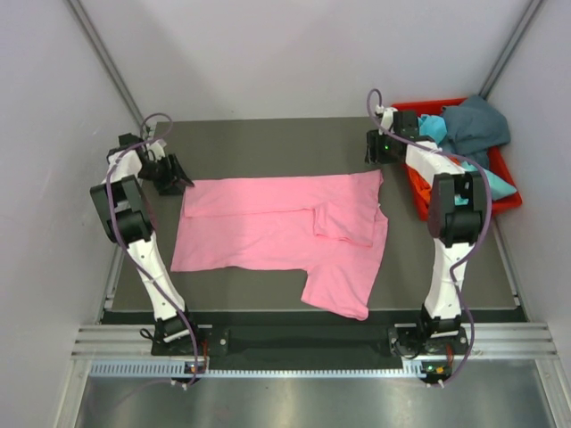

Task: Fold and stack the t-shirts
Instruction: Fold the tshirt

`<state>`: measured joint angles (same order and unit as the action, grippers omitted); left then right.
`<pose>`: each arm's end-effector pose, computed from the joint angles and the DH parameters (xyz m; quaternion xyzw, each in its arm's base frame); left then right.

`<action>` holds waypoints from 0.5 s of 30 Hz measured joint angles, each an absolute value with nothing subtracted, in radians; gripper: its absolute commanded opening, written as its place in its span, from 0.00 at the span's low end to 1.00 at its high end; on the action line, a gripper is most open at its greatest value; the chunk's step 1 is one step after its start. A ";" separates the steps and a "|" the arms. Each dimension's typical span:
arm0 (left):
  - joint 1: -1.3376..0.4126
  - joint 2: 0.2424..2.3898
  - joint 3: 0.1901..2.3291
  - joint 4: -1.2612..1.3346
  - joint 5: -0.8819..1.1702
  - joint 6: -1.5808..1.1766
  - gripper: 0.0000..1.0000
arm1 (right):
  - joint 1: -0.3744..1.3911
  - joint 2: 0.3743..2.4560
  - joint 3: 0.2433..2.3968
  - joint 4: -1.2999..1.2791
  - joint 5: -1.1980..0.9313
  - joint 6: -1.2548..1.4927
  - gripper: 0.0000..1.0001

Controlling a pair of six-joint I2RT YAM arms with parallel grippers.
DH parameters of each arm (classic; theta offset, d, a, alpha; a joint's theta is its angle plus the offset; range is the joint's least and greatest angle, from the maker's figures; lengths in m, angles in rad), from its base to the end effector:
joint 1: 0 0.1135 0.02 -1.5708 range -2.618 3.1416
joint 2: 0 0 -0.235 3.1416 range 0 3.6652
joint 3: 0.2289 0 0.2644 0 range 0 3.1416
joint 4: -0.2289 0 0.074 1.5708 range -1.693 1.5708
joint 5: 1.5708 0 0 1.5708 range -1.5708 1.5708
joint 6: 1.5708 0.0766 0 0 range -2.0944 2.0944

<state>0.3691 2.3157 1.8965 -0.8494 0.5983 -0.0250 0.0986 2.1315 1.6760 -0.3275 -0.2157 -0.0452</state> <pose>0.4630 0.1329 0.1052 -0.1414 0.9351 -0.2624 0.1916 0.5040 0.0663 0.1481 -0.1072 0.9127 0.1095 0.3788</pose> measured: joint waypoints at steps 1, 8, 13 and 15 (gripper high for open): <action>0.369 2.317 1.898 -0.850 0.609 -0.025 0.60 | 0.096 2.131 1.675 -0.328 -0.212 -0.050 0.55; 0.370 2.333 1.911 -0.849 0.643 -0.032 0.58 | 0.093 2.125 1.608 -0.331 -0.199 -0.073 0.55; 0.373 2.333 1.911 -0.850 0.645 -0.036 0.54 | 0.093 2.123 1.557 -0.349 -0.192 -0.092 0.54; 0.374 2.333 1.911 -0.850 0.645 -0.037 0.47 | 0.093 2.116 1.543 -0.351 -0.188 -0.098 0.52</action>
